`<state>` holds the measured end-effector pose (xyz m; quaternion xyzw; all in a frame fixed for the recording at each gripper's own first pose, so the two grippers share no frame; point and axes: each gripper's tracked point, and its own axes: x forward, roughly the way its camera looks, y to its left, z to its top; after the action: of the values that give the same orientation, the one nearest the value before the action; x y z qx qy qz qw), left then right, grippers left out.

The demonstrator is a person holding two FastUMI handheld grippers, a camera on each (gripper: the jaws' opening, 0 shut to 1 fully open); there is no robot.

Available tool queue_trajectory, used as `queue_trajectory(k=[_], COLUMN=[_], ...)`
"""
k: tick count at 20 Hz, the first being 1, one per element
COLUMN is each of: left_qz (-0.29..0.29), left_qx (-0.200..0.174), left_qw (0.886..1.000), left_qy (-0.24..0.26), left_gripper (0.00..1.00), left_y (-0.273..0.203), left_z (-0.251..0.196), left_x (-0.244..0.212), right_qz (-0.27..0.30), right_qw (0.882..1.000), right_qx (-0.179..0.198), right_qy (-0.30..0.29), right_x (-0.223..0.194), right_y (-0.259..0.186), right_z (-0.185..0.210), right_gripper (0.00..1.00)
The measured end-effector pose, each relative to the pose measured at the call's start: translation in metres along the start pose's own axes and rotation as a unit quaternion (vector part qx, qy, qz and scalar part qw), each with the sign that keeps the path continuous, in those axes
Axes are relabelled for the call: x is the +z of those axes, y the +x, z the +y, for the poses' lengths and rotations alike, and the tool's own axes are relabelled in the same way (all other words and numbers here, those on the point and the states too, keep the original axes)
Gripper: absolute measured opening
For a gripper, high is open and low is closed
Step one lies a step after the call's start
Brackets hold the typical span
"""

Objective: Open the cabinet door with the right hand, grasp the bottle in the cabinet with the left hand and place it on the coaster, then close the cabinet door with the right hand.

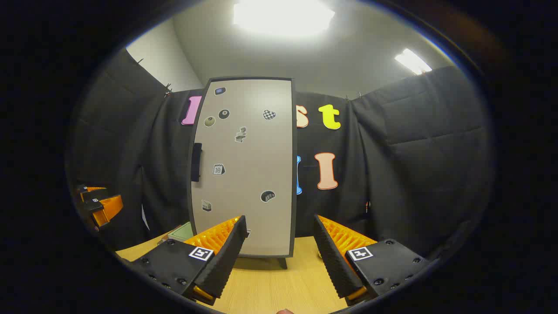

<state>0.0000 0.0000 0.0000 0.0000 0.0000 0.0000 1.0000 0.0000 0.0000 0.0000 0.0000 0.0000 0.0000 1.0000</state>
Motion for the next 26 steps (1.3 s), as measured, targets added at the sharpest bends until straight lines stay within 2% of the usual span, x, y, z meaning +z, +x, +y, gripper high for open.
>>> queue_trajectory(k=[3,4,5,8,9,10,15,16,17,20,26], left_qz=[0.002,0.003,0.003,0.005,0.006,0.006,0.005,0.006,0.006,0.009,0.014], left_qx=[0.003,0.004,0.004,0.004,0.004,0.004,0.008,0.010,0.013,0.023,0.068], left_qw=[1.000,1.000,1.000,1.000,1.000,1.000,1.000,1.000,1.000,1.000,0.998], left_qy=[-0.004,-0.005,-0.004,-0.001,-0.002,-0.002,0.003,0.003,0.002,0.002,0.009], left_gripper=[0.82,0.80,0.82,0.80,0.82,0.80,0.82,0.82,0.77,0.82,0.77], left_y=[-0.001,-0.002,-0.002,-0.003,-0.003,-0.004,-0.005,-0.005,-0.005,-0.010,-0.028], left_z=[0.000,0.000,0.000,0.000,0.001,0.001,0.010,0.014,0.017,0.031,0.075], left_x=[-0.001,-0.002,-0.002,-0.004,-0.003,-0.004,-0.004,-0.005,-0.006,-0.009,-0.014], right_qz=[0.004,0.006,0.008,0.010,0.010,0.012,0.011,0.011,0.011,0.008,0.006], right_qw=[1.000,1.000,1.000,1.000,1.000,1.000,1.000,1.000,1.000,1.000,0.998], right_qx=[-0.006,-0.006,-0.006,-0.008,-0.008,-0.008,-0.002,0.000,0.003,0.016,0.060], right_qy=[0.003,0.003,0.003,0.003,0.003,0.004,0.004,0.003,0.002,-0.003,-0.002], right_x=[-0.002,-0.004,-0.004,-0.006,-0.006,-0.007,-0.005,-0.004,-0.001,0.005,0.023], right_y=[0.001,0.000,0.000,0.000,0.000,0.000,0.005,0.007,0.008,0.018,0.045], right_z=[-0.006,-0.006,-0.008,-0.008,-0.008,-0.008,0.000,0.003,0.006,0.018,0.054], right_gripper=[0.96,0.96,0.96,0.96,0.96,0.96,0.96,0.96,0.96,0.96,0.96])
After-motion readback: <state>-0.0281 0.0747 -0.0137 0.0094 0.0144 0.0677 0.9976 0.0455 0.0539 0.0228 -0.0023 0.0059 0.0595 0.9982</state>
